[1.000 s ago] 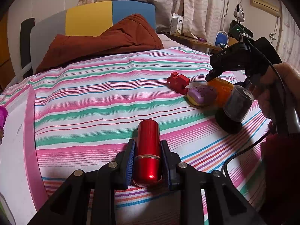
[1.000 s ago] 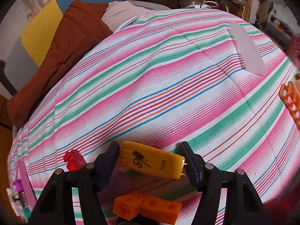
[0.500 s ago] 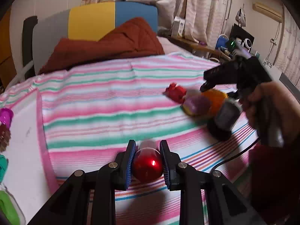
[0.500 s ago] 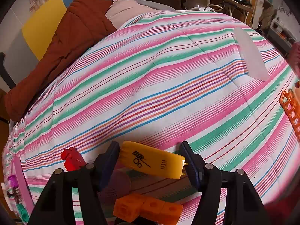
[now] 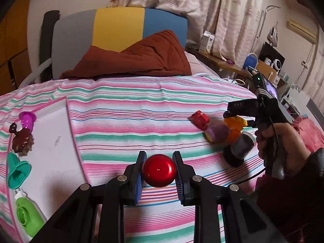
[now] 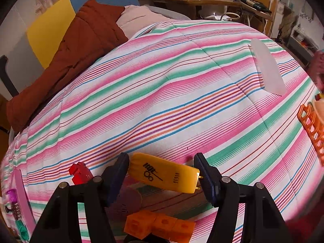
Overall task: Organize rigid objects
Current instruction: 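Grasp the yellow rectangular toy with the right tool while the left tool lifts the lipstick, then carry the lipstick into the white tray and release it while the right tool holds the yellow toy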
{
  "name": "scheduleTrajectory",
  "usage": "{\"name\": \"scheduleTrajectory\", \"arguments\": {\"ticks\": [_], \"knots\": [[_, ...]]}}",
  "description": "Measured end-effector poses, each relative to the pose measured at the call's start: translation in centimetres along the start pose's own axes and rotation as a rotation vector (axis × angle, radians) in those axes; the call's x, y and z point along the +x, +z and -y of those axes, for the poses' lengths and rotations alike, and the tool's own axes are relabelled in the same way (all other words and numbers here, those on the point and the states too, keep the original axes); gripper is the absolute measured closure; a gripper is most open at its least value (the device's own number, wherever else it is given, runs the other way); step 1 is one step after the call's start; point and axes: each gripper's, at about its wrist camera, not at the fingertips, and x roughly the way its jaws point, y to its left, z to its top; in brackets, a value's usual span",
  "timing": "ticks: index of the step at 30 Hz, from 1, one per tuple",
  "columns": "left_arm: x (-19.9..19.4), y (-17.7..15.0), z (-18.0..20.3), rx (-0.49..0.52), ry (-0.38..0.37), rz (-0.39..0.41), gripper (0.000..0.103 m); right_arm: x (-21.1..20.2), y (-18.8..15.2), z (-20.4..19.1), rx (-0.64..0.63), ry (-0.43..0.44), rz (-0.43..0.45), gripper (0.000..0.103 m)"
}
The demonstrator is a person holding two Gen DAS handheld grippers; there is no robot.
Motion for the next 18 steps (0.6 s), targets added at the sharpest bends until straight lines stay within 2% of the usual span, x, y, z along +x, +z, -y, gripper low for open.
{"name": "scheduleTrajectory", "arguments": {"ticks": [6, 13, 16, 18], "knots": [[-1.4, 0.3, -2.3, -0.064, -0.011, 0.0, 0.077, -0.4, -0.1, 0.1, 0.006, 0.001, 0.021, 0.036], [-2.9, 1.5, -9.9, -0.266, -0.003, -0.01, 0.077, -1.8, 0.1, 0.2, 0.015, 0.014, 0.069, 0.036], [-2.5, 2.6, -14.2, -0.342, 0.027, -0.026, 0.077, -2.6, 0.0, -0.1, 0.002, 0.024, 0.096, 0.036], [-1.7, 3.4, -16.2, -0.36, 0.058, -0.042, 0.077, -3.0, 0.0, -0.4, -0.004, 0.031, 0.113, 0.036]]}}
